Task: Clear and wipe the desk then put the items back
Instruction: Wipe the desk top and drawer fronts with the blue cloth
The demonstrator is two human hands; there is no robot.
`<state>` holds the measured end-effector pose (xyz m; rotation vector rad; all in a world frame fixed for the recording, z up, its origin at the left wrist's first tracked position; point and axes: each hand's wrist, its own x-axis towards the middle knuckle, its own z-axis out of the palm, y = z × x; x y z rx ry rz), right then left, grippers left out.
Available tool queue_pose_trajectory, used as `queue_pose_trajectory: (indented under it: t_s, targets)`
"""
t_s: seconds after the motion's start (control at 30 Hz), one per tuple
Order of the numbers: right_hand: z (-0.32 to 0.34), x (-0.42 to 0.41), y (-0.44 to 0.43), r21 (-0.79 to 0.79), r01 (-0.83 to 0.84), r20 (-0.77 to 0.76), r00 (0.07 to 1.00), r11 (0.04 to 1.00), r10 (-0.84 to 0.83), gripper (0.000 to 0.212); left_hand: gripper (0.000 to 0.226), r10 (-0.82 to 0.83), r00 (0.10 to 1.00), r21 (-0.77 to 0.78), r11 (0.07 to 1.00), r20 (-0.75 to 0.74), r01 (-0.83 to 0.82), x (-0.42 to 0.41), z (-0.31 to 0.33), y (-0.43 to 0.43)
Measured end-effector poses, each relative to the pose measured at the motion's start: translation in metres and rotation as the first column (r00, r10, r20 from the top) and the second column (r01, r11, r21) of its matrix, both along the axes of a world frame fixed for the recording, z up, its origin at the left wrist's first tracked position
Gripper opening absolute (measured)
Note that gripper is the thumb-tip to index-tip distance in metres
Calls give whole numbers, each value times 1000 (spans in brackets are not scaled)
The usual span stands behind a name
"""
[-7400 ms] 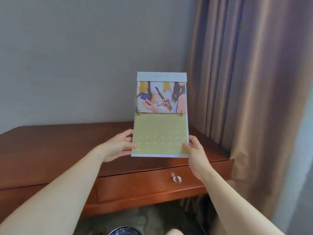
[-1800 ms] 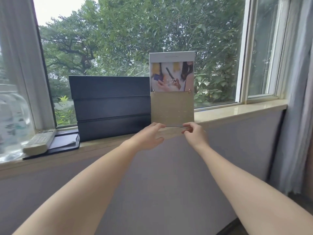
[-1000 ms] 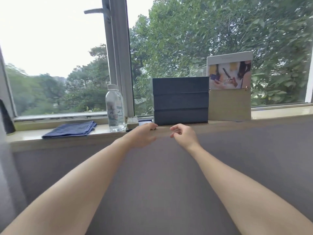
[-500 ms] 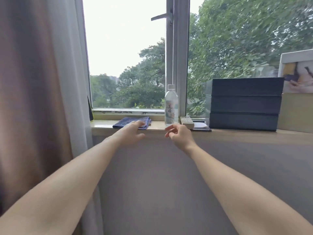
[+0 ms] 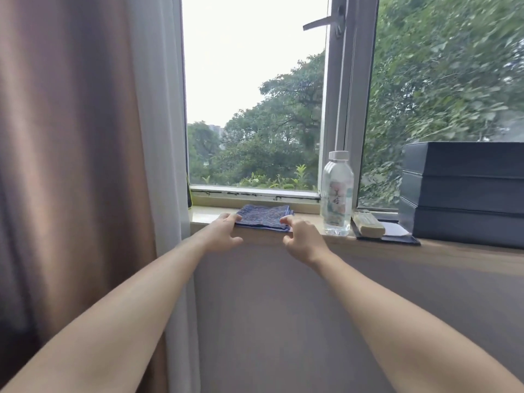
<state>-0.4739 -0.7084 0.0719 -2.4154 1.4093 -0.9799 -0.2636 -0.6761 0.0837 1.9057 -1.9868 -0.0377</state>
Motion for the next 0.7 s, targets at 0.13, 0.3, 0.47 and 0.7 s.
queue_pose_trajectory:
  t_s: [0.13,0.3,0.47,0.7]
  targets:
    - [0,8,-13,-35,31,-110,993,999,-34,52,63,-42,999,8,999,22,42,4,0,-18]
    - [-6,19,-23,-148,71,-234,967,986,-105,46,60,-19,997,-41,999,74,22,9,-9,-31]
    - [-4,26,-20,-270,107,-132,980,957,-147,32,45,17,1000,-239,971,-25,-22,9,-10,-28]
    - [2,26,-1,-307,84,-103,987,948,-121,26,33,96,995,-317,945,31,-82,14,1,0]
